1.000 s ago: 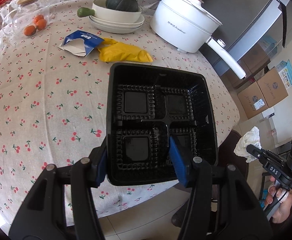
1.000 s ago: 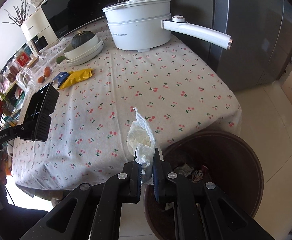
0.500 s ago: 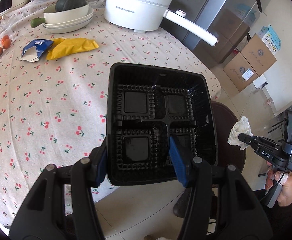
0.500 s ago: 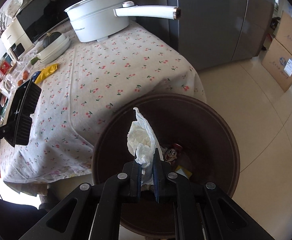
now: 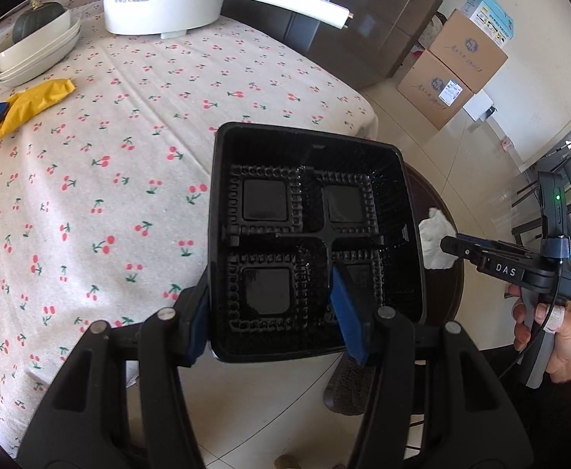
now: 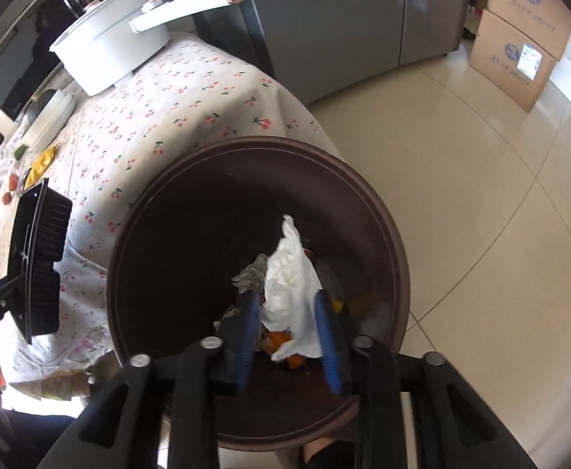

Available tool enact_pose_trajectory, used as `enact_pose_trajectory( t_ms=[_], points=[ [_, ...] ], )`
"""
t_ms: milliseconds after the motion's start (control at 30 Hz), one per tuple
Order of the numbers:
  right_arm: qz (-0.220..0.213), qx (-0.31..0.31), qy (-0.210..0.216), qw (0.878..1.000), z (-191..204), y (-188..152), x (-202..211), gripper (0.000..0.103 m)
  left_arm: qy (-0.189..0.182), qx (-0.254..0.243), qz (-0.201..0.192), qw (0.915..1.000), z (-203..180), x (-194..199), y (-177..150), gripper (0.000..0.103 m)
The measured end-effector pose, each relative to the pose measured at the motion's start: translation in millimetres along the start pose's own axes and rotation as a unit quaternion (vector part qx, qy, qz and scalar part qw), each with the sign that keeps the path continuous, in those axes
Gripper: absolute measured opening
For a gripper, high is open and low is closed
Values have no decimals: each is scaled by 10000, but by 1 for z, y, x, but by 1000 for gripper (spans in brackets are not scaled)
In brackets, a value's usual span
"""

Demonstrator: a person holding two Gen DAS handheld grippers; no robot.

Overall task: Collect trash
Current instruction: 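Carry the black tray and white tissue over the brown bin and release both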

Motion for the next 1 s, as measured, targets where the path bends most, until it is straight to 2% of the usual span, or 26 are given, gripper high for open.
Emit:
enact_pose_trajectory(
  t_ms=[33, 333, 600, 667, 733, 1000],
  points=[
    [-23, -27, -5, 10000, -3, 0, 1, 58, -18, -45, 20, 10000, -5, -3, 1, 57],
    [-125, -195, -115, 9997, -27, -8, 16, 61, -182, -446, 147, 9987, -43, -31, 13, 57],
    [-243, -313, -198, 9990, -43, -11, 29, 62, -356, -668, 238, 9968, -61, -48, 17, 58],
    [-272, -321, -211, 9989, -44, -11, 31, 63, -375, -714, 250, 9964, -63, -49, 18, 62],
    [-287, -322, -221, 9988, -45, -11, 32, 63, -298, -686, 204, 9970, -65, -49, 18, 85],
    [-287, -277, -196, 9990, -40, -9, 33, 63, -43, -598, 149, 9981, -54, -41, 17, 95]
  ],
)
Point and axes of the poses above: each gripper's, at about its wrist camera, not at the fingertips, and x roughly against the way its jaws point, z to its left, y to its top, the point moved 2 cm from there along -x, roughly the way its jaws point, and after that the axes turned 3 degrees about z, right-handed, at the moved point
